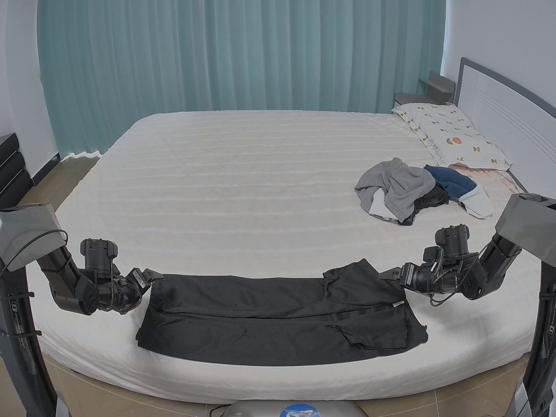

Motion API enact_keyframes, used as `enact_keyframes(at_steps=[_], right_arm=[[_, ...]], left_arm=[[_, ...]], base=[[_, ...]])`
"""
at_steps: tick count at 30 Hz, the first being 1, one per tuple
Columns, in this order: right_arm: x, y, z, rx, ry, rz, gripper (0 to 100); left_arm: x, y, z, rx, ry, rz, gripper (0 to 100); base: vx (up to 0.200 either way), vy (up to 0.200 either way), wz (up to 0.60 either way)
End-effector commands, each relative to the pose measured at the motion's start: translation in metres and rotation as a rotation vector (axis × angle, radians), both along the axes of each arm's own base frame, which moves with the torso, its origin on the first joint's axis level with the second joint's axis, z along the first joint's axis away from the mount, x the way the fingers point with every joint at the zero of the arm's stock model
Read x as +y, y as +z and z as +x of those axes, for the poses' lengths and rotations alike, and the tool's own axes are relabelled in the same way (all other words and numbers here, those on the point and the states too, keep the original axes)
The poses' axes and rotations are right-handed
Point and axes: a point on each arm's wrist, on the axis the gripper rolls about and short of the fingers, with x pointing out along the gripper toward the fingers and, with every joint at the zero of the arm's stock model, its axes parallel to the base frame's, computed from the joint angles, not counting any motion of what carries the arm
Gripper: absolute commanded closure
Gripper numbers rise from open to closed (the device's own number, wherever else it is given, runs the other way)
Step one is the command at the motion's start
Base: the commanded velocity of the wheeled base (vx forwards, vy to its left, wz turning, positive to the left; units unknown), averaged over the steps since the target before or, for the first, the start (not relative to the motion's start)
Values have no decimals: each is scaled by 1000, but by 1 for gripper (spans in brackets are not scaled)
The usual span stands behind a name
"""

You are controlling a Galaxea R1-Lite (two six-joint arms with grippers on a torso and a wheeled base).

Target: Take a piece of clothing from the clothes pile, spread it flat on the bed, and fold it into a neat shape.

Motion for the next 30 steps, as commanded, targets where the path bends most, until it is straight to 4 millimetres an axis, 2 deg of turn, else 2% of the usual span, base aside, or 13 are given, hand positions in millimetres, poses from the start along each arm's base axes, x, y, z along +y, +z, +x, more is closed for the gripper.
enact_keyframes(at_steps=[1,5,6,18,30], right_arm=[[3,-15,7,30,-8,16,0],[5,-18,5,45,19,38,0],[5,-18,5,45,19,38,100],[-2,-20,-4,69,19,20,100],[-12,-17,-22,93,19,-1,100]], left_arm=[[0,0,0,-1,1,0,0],[0,0,0,-1,1,0,0],[0,0,0,-1,1,0,0],[0,0,0,0,0,-2,0],[0,0,0,0,1,-1,0]], base=[[0,0,0],[0,0,0],[0,0,0],[0,0,0],[0,0,0]])
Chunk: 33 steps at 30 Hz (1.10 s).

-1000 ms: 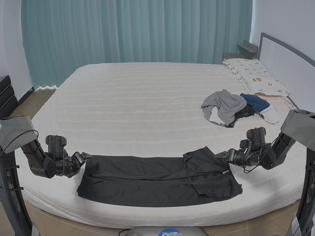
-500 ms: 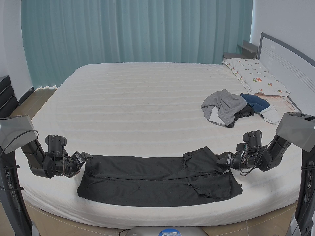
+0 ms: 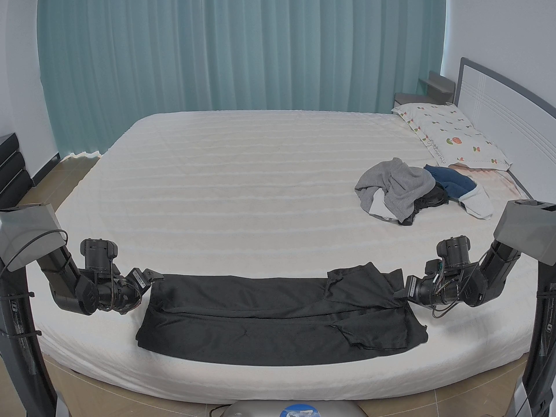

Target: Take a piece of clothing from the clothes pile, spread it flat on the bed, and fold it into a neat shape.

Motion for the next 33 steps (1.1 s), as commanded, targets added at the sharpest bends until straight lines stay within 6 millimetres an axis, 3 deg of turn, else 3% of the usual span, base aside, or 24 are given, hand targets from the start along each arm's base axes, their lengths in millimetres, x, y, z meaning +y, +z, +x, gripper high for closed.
enact_keyframes(at_steps=[1,14,23,24,32,33], right_arm=[[-2,1,-7,6,12,-15,100],[-7,-3,-18,32,19,-30,100],[-8,-2,-23,47,9,-23,100],[-8,-2,-23,46,9,-23,0],[-8,0,-22,32,4,-23,0],[-8,18,-18,-26,-38,23,0]], left_arm=[[0,0,0,1,1,-1,0],[0,2,0,3,9,-12,0],[-21,10,3,-20,-28,-15,0],[-22,10,6,-26,-30,-13,0],[-21,18,23,-78,-11,6,0],[-21,18,33,-75,2,19,0]], base=[[0,0,0],[0,0,0],[0,0,0],[0,0,0],[0,0,0],[0,0,0]])
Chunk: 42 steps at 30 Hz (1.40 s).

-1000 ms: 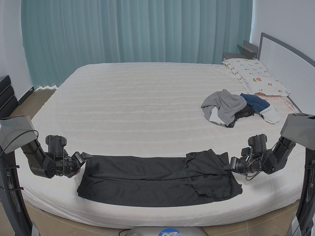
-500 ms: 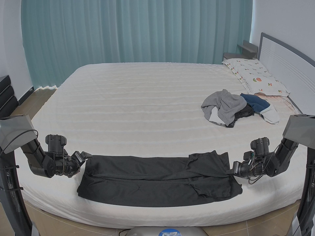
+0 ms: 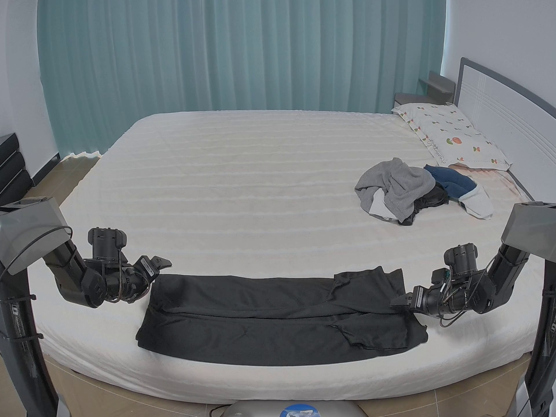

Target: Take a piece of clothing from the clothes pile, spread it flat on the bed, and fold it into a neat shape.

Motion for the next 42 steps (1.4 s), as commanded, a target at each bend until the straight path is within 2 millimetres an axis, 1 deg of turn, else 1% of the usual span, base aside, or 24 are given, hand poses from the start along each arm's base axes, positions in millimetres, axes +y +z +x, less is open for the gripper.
enact_keyframes(at_steps=[1,3,4,6,8,10,11,12,13,18,23,29,31,32,38,42], right_arm=[[-3,25,7,-76,-82,81,0],[-3,34,14,-109,-136,139,0],[-3,38,22,-143,-160,168,0],[-6,37,28,-163,-178,171,0],[-9,32,32,-163,-187,171,0],[-10,17,43,-158,-199,178,0],[-10,17,44,-159,-198,178,0],[-10,9,48,-152,-204,173,0],[-10,4,51,-157,-208,168,0],[-10,-3,53,-174,-220,157,0],[-10,-4,52,-180,-222,158,0],[-10,-4,53,-182,-222,161,0],[-10,-5,53,-179,-222,160,0],[-10,-5,53,-179,-222,160,0],[-10,-7,53,-176,-223,161,0],[-10,-11,53,-167,-225,158,0]], left_arm=[[0,1,19,-5,17,13,0],[0,-2,26,13,17,11,0],[-1,-6,32,25,17,10,0],[-2,-10,35,30,19,13,0],[-2,-13,36,31,21,16,0],[-1,-18,40,30,18,26,0],[-1,-18,40,30,19,27,0],[-1,-18,40,31,23,32,0],[-1,-21,39,39,29,41,0],[-4,-29,37,56,-1,95,0],[-6,-34,40,59,19,135,0],[-6,-31,45,43,24,131,0],[-7,-33,45,46,23,133,0],[-9,-33,45,49,20,136,100],[-8,-39,42,69,70,181,100],[-6,-38,42,70,90,173,100]], base=[[0,0,0],[0,0,0],[0,0,0],[0,0,0],[0,0,0],[0,0,0],[0,0,0],[0,0,0],[0,0,0],[0,0,0],[0,0,0],[0,0,0],[0,0,0],[0,0,0],[0,0,0],[0,0,0]])
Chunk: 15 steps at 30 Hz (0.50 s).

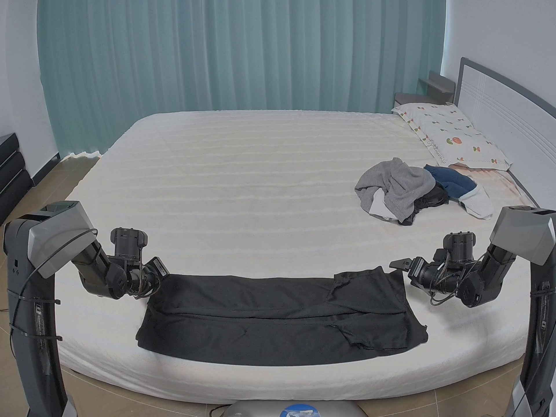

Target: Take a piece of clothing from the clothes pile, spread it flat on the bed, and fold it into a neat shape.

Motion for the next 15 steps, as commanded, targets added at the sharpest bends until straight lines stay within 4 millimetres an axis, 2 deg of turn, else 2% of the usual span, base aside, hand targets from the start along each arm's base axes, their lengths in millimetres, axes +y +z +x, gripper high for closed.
enact_keyframes(at_steps=[1,15], right_arm=[[0,-6,0,13,-1,0,0],[4,-12,6,7,-4,4,0]], left_arm=[[1,-1,-1,5,17,-8,100],[4,0,0,-3,69,-18,100]], base=[[0,0,0],[0,0,0]])
